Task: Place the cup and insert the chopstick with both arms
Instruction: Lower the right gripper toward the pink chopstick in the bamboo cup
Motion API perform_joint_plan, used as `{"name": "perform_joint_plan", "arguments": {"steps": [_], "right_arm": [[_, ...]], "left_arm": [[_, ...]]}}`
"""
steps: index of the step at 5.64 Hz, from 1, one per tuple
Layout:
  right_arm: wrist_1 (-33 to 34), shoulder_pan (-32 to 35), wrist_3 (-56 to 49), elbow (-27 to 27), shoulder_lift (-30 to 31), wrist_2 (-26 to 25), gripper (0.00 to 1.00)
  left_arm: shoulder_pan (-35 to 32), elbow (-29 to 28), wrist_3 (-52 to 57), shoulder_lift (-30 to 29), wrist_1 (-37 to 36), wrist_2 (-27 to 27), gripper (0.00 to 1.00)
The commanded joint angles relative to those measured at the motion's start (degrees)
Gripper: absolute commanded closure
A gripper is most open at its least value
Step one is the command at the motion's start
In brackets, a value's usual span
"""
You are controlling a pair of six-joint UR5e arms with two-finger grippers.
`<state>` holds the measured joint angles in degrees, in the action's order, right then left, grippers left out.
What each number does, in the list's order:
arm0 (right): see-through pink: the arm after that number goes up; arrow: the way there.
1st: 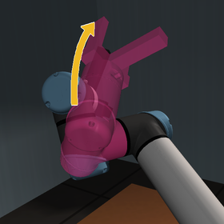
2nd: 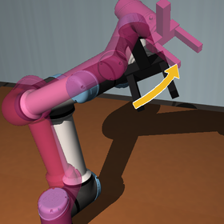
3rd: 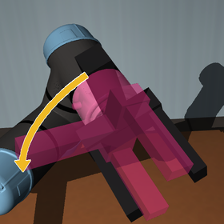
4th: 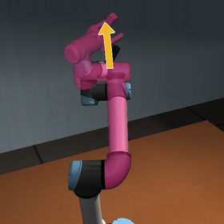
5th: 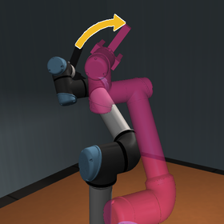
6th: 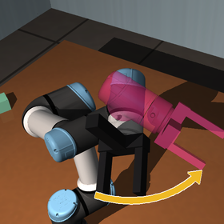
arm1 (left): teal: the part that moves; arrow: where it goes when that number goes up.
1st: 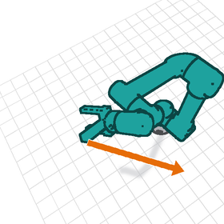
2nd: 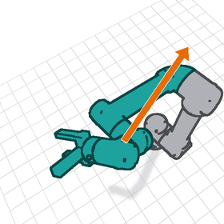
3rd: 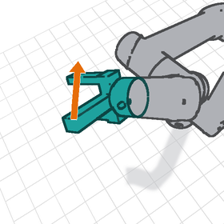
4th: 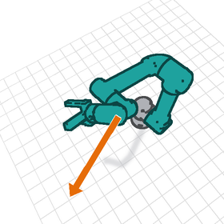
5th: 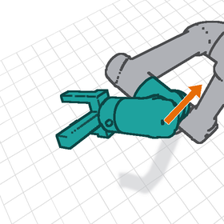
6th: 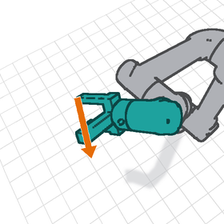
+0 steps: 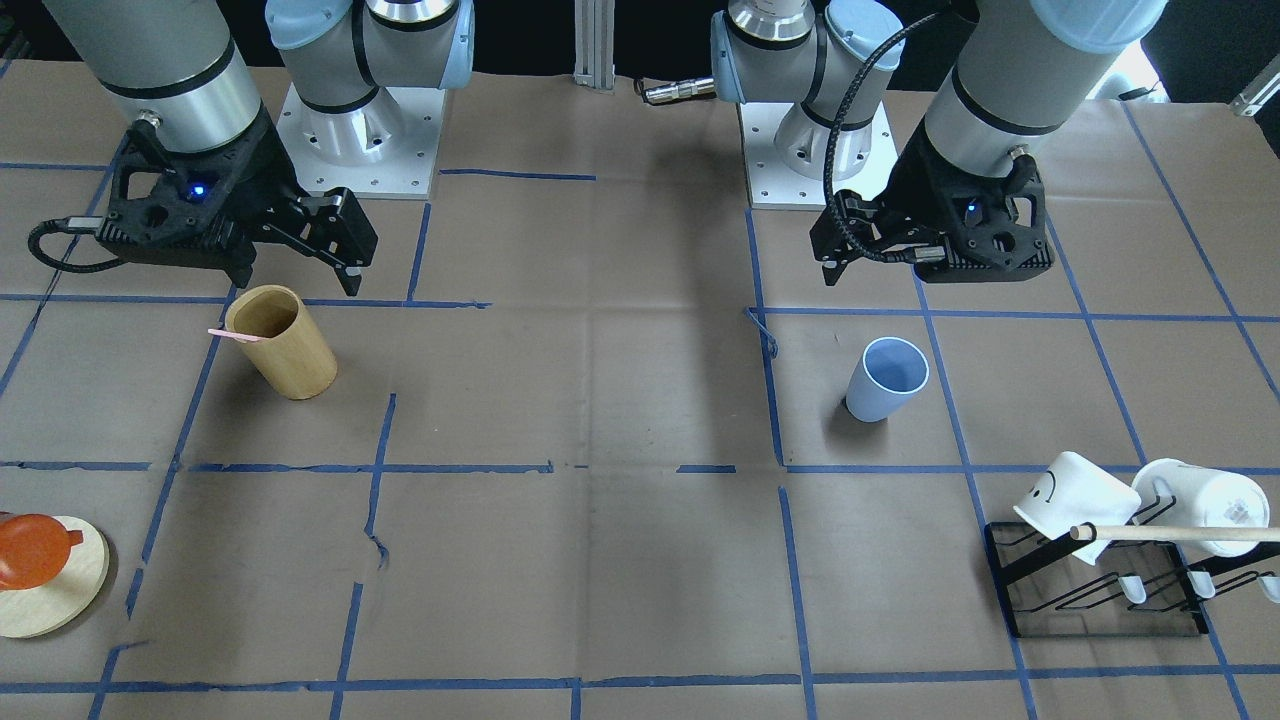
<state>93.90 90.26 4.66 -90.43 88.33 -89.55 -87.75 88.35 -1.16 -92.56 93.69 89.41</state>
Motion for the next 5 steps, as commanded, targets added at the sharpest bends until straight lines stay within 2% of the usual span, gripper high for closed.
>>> {"name": "perform_joint_plan", "arguments": {"steps": [1,3,5], "right_arm": [[0.0,0.0,0.0,0.0,0.0,0.1,0.00],[0.1,0.0,-0.3,-0.5,0.0,0.2,0.00],[1.6,-3.1,-6.3,-6.4,3.1,-0.1,0.00]], "left_arm": [[-0.1,-0.1,0.5,-0.9,-0.2,0.4,0.02],[-0.1,0.0,0.9,-0.4,-0.2,0.4,0.02],[-0.1,-0.2,0.9,-0.4,-0.3,0.3,0.02]]}}
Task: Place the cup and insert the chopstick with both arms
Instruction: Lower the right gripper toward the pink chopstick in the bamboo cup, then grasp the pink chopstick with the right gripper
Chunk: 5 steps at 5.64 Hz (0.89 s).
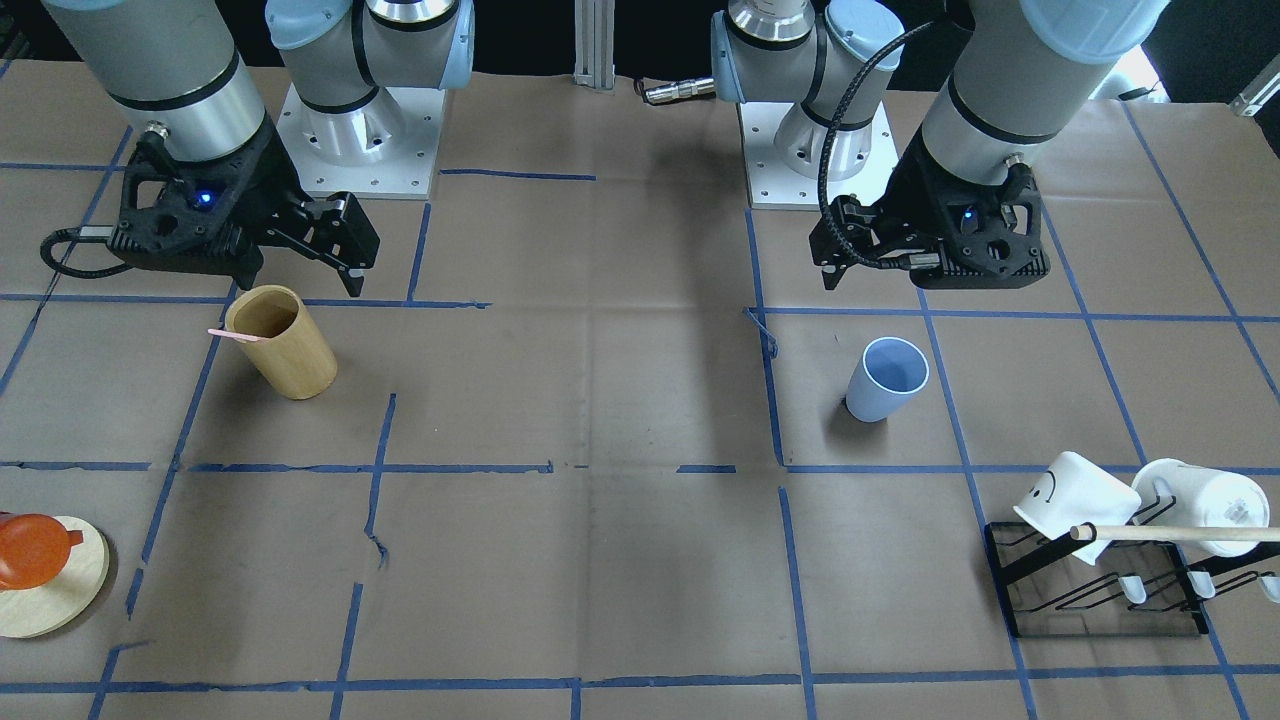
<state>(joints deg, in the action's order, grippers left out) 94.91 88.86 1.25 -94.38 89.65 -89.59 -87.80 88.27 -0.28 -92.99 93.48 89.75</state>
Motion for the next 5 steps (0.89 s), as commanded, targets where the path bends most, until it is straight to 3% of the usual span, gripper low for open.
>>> {"name": "perform_joint_plan", "arguments": {"steps": [1,2,3,5], "right_arm": [[0.7,-7.8,-10.6,-4.9,3.6,-0.1,0.00],[0.8,-14.0,-16.5,-7.3,4.6,0.2,0.00],[2.7,-14.6,-17.0,-10.0,6.4,0.4,0.00],[19.7,-14.7,-17.4,-20.1,8.0,0.6,0.00]], "left_arm": [[0.1,-0.1,0.1,0.4,-0.1,0.0,0.02],[0.5,0.1,0.1,0.8,-0.1,0.0,0.02],[0.4,0.2,0.0,0.4,0.1,0.1,0.02],[0.4,1.0,-0.1,-0.3,-0.2,0.1,0.02]]}}
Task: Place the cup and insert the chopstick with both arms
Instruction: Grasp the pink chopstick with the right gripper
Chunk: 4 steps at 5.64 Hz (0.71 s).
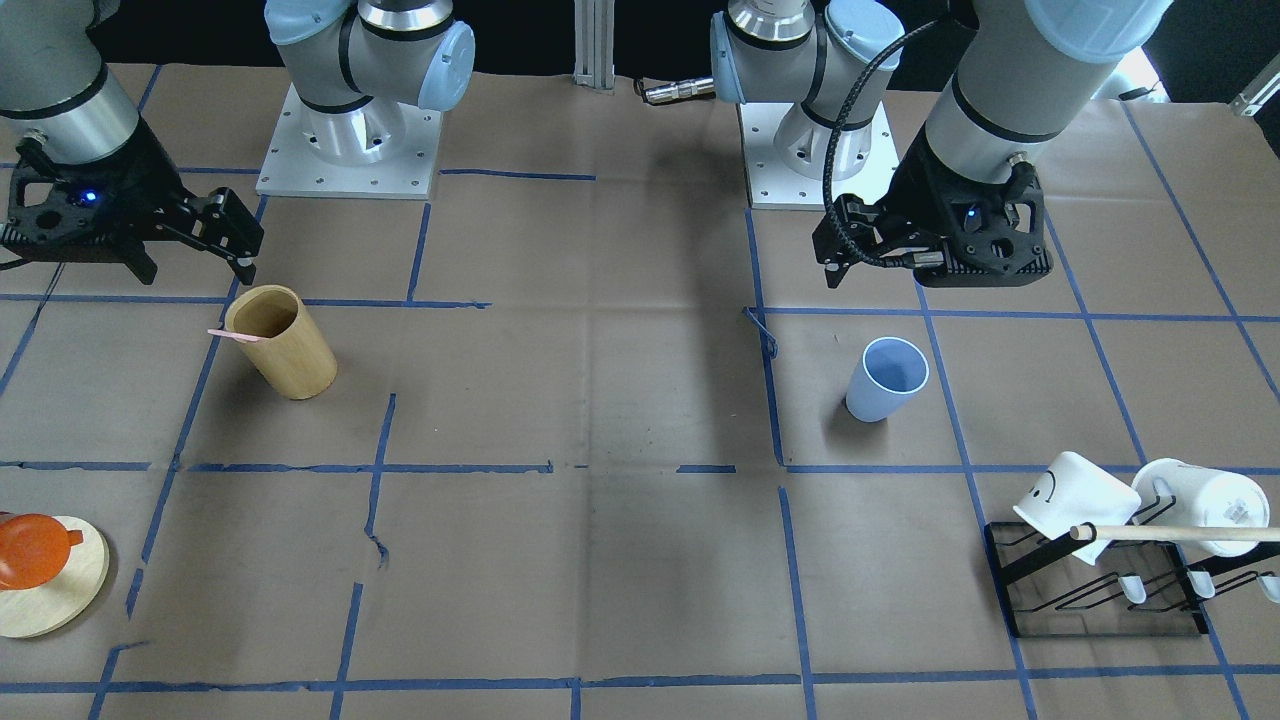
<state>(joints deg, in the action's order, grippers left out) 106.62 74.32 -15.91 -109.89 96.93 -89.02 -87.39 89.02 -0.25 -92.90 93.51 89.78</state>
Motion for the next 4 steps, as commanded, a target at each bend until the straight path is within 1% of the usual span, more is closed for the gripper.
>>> {"name": "perform_joint_plan", "arguments": {"steps": [1,2,3,4], "right_arm": [[17.4,-0.1,-0.2,-9.8,0.7,0.5,0.00],[26.3,-0.1,-0.2,-15.0,0.7,0.6,0.00],[32.2,-0.1,-0.2,-18.9,0.7,0.7,0.00],[32.5,-0.1,-0.2,-19.1,0.7,0.6,0.00]], "left_arm": [[0.1,0.5,-0.2,-1.0,-0.5,0.1,0.02],[0.1,0.8,-0.1,-0.9,-0.7,0.0,0.02],[0.1,0.9,-0.2,-1.1,-0.9,0.0,0.02],[0.5,0.9,0.1,-0.6,-0.9,0.0,0.02]]}}
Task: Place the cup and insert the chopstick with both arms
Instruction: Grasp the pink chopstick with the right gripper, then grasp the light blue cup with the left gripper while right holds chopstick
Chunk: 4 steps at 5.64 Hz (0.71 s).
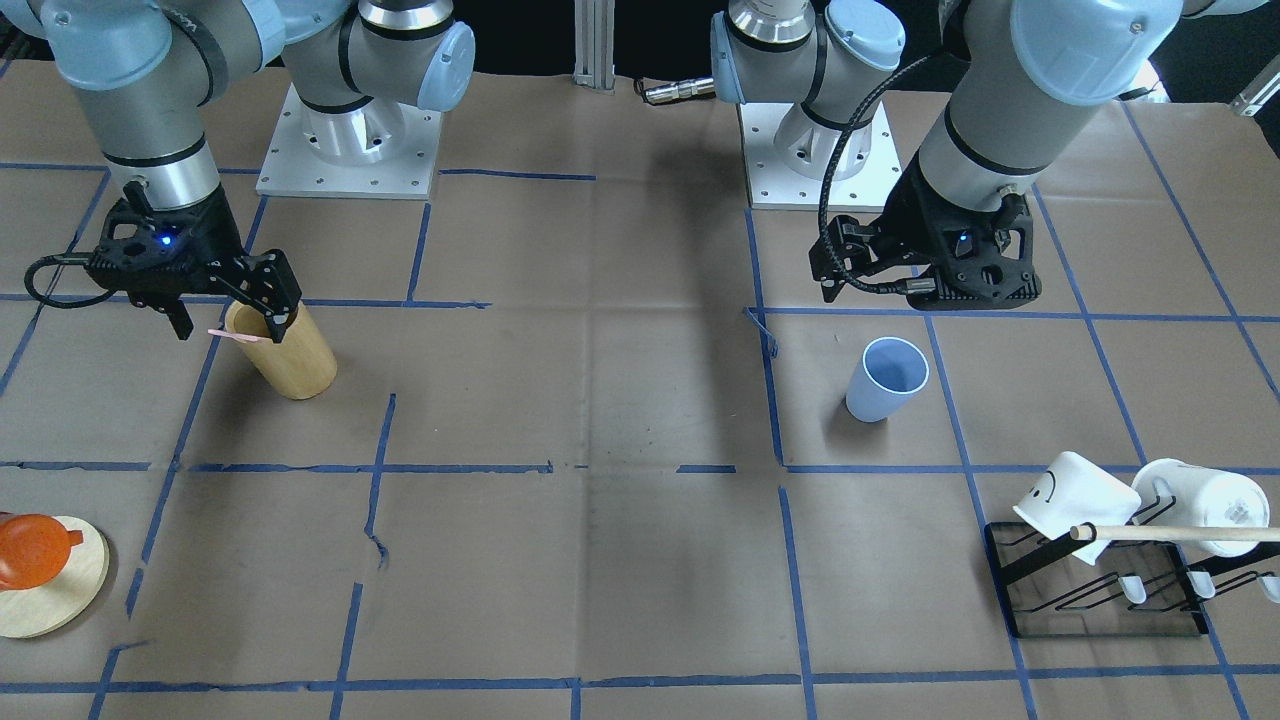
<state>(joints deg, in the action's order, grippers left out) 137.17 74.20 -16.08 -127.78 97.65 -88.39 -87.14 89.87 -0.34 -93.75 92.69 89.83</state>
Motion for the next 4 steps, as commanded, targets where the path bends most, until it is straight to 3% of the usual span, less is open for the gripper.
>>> {"name": "perform_joint_plan", "arguments": {"steps": [1,2,4], "right_arm": [[2.0,0.0,0.1,-1.2,0.0,0.0,0.08],[2.0,0.0,0.1,-1.2,0.0,0.0,0.38],[2.0,0.0,-0.1,-1.2,0.1,0.0,0.81]], "left_arm": [[0.9,1.3,0.2,0.2,0.4,0.1,0.02],[2.6,5.8,0.3,-0.2,-3.4,0.3,0.02],[5.8,19.0,5.0,1.0,-14.1,1.4,0.02]]}}
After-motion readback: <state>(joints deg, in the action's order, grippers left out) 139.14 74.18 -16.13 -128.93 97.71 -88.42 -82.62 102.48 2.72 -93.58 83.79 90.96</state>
